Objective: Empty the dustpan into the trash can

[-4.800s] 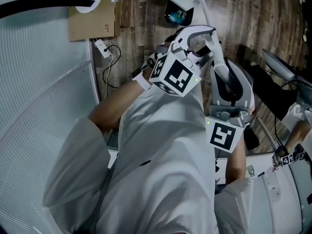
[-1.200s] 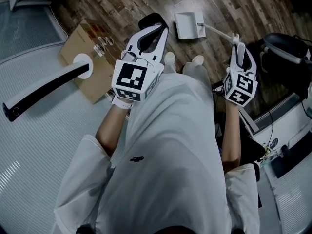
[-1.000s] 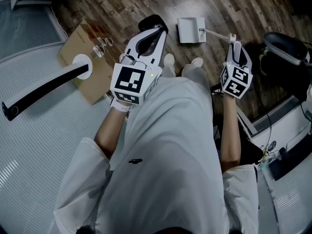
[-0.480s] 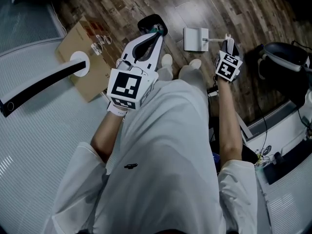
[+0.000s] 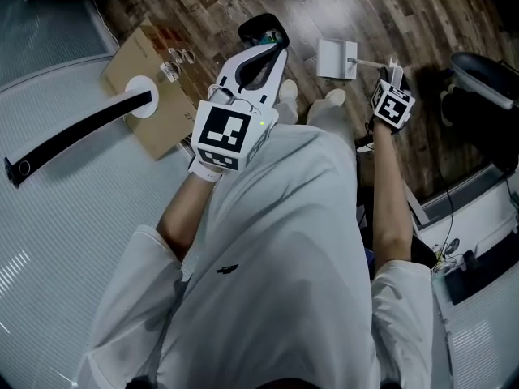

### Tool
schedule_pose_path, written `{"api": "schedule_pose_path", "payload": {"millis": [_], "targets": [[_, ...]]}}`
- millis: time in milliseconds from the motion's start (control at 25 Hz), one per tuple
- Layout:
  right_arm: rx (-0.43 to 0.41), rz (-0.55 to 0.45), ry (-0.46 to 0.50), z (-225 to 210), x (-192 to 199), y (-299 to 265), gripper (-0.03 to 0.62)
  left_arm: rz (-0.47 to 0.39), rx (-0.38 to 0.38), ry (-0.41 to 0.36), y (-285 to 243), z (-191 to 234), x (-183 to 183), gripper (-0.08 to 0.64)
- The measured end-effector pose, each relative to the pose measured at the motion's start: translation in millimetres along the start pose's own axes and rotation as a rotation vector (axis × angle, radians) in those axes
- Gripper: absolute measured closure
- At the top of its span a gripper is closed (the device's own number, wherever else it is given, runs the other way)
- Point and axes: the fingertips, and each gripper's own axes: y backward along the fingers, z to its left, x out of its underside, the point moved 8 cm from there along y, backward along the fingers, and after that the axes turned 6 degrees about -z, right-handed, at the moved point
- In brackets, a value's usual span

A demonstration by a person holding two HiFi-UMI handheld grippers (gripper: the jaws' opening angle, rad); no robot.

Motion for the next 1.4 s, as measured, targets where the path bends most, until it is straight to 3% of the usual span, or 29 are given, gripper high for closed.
{"api": "schedule_pose_path", "payload": {"millis": [200, 400, 680, 880, 960, 1080, 1400], "targets": [[0.010, -0.072, -0.018, -11.2, -17.0, 28.6, 0.365, -0.002, 0.027, 0.005, -7.8, -5.1, 0.6, 0.554], [0.019, -0.189, 0.095, -1.7, -47.3, 66.2, 0.368, -0.013, 0.045, 0.007, -13.0, -7.1, -4.7, 0.554], [-0.162, -0.341, 0.108, 35.7, -98.0, 126.8, 0.378, -0.035, 0.040, 0.007, -7.4, -7.4, -8.7, 0.554], [-0.281, -0.435, 0.092, 62.6, -133.9, 168.8, 0.463, -0.057, 0.028, 0.014, 3.2, -3.8, -9.4, 0.554], [-0.312, -0.480, 0.084, 69.8, -147.0, 187.3, 0.533, -0.059, 0.012, 0.007, 7.4, -3.3, -11.1, 0.554], [-0.345, -0.534, 0.092, 79.1, -160.6, 210.4, 0.577, -0.076, -0.001, 0.002, 13.6, -3.8, -13.9, 0.554], [-0.414, -0.568, 0.121, 89.6, -166.5, 231.2, 0.580, -0.109, -0.012, 0.030, 28.3, -5.3, -19.5, 0.554]]}}
